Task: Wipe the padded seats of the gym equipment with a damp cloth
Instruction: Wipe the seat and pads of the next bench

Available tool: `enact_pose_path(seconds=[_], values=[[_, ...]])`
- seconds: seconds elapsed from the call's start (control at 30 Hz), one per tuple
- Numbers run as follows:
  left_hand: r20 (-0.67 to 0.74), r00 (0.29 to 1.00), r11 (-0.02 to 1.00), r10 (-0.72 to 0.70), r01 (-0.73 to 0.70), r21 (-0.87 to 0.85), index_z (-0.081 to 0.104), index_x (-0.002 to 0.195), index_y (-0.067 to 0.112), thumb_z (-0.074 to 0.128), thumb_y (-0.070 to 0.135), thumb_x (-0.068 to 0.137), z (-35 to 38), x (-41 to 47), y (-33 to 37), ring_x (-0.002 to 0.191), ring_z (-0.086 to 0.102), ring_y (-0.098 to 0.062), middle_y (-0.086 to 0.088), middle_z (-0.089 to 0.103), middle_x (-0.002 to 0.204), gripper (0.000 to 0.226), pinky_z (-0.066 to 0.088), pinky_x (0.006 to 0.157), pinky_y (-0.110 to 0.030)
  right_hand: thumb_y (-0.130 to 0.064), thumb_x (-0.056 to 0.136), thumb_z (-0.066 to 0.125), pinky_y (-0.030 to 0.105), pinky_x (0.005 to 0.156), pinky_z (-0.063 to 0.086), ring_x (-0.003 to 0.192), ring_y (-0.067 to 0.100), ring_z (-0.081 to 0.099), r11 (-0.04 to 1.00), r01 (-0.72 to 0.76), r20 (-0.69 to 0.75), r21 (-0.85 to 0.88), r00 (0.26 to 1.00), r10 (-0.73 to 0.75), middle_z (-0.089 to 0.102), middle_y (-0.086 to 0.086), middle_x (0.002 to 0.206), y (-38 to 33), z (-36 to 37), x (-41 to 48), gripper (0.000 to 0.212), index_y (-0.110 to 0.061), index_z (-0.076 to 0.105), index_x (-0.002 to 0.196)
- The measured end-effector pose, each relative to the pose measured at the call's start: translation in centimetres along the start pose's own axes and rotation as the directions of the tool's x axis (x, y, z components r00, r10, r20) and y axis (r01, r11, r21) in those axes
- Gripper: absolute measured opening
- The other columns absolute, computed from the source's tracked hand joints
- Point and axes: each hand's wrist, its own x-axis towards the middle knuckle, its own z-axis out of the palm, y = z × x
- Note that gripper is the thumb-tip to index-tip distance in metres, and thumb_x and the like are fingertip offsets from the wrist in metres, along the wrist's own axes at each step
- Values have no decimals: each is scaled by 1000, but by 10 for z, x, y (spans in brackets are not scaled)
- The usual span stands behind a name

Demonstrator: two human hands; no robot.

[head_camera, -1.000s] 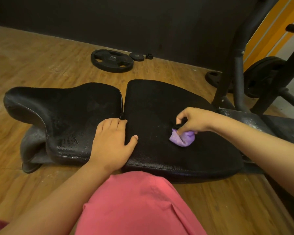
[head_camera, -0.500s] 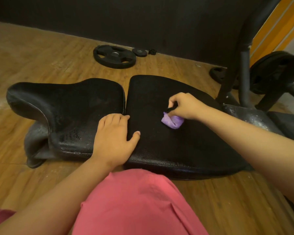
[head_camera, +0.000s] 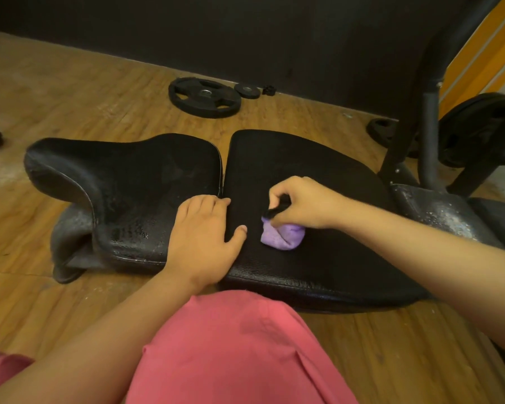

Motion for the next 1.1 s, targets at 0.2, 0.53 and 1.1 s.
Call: enact_pose_path(seconds=[0.2,0.53,1.1], values=[[22,1000,1000,21,-21,-12,54,132,7,20,46,83,-2,-1,-1,122,46,-26,-10,57,124,71,20,107,-32,-19,84,70,19,62,40,75,6,58,997,-52,-187,-48,981,42,63,-2,83,-8,-1,21,13,-22,61,75],[28,1000,1000,13,-13,-16,55,131,8,25,58,81,-1,0,1,121,47,-27,-10,58,122,78,21,105,-34,-18,83,71,21,63,41,76,6,59,999,-26,-192,-26,981,21,62,-6,81,-2,2,6,15,-23,60,73],[84,995,989,60,-48,-140,45,139,15,57,42,90,-14,15,5,134,31,-18,0,41,142,57,21,111,-35,-20,88,67,19,58,44,66,10,58,881,-151,-457,449,808,371,62,1,75,106,-47,-46,10,-11,64,89]])
